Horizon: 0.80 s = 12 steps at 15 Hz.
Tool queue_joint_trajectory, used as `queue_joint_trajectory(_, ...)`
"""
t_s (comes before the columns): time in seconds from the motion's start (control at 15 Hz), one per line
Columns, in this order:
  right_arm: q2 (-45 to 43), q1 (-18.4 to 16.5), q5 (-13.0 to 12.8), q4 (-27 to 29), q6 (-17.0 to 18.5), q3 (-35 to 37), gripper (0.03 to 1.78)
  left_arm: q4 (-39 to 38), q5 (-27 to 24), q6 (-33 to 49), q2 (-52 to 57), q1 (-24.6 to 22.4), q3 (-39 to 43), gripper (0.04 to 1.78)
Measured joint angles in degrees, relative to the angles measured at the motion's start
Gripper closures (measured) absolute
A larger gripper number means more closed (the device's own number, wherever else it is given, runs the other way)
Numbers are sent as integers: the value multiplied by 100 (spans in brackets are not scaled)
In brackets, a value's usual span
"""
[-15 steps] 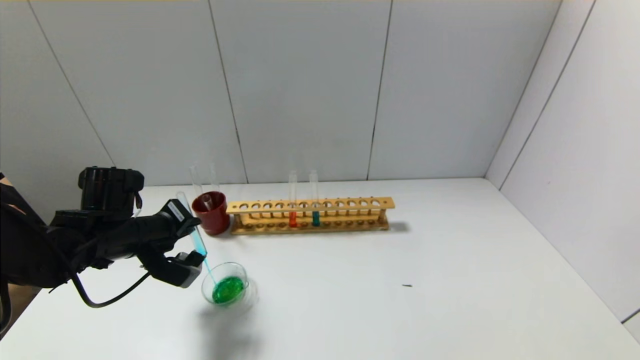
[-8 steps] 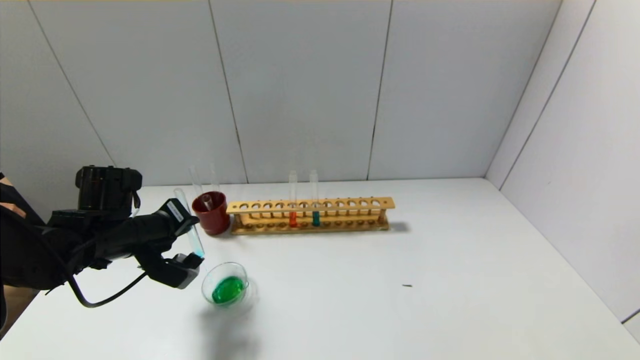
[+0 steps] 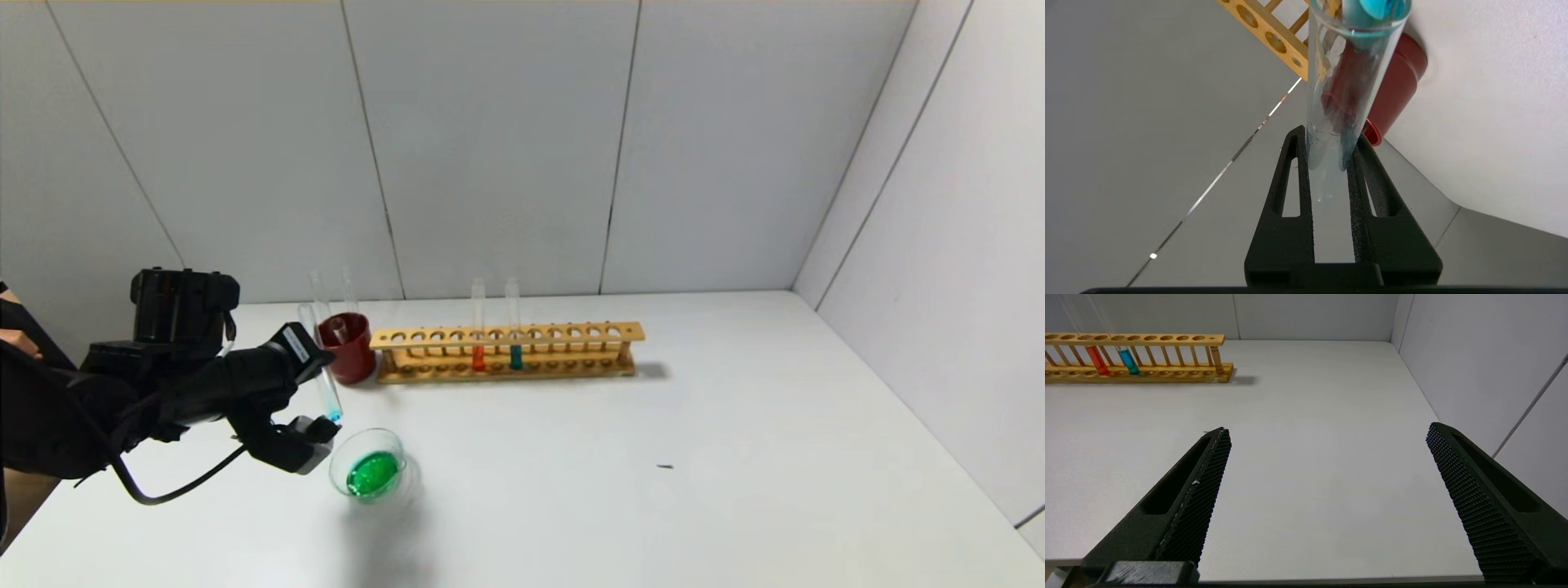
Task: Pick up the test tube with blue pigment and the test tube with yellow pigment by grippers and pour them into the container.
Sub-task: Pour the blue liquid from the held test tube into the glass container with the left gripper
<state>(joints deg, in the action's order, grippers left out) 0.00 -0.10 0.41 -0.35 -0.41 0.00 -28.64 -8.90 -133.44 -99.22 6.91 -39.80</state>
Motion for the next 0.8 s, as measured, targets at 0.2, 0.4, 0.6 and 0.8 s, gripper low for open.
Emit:
queue_joint_trajectory(0.2,0,0,0,0,0,0,6,-5,41,-505,160,2,30,152)
queue_joint_trajectory(0.4,0,0,0,5,0,0,6,-16,212,-567,239,6,113,152)
queue_joint_trajectory(0.6,0,0,0,2,0,0,6,-179,221,-568,261,37,207,152)
queue_joint_trajectory(0.8,0,0,0,-2,0,0,6,-402,199,-538,265,44,339,152)
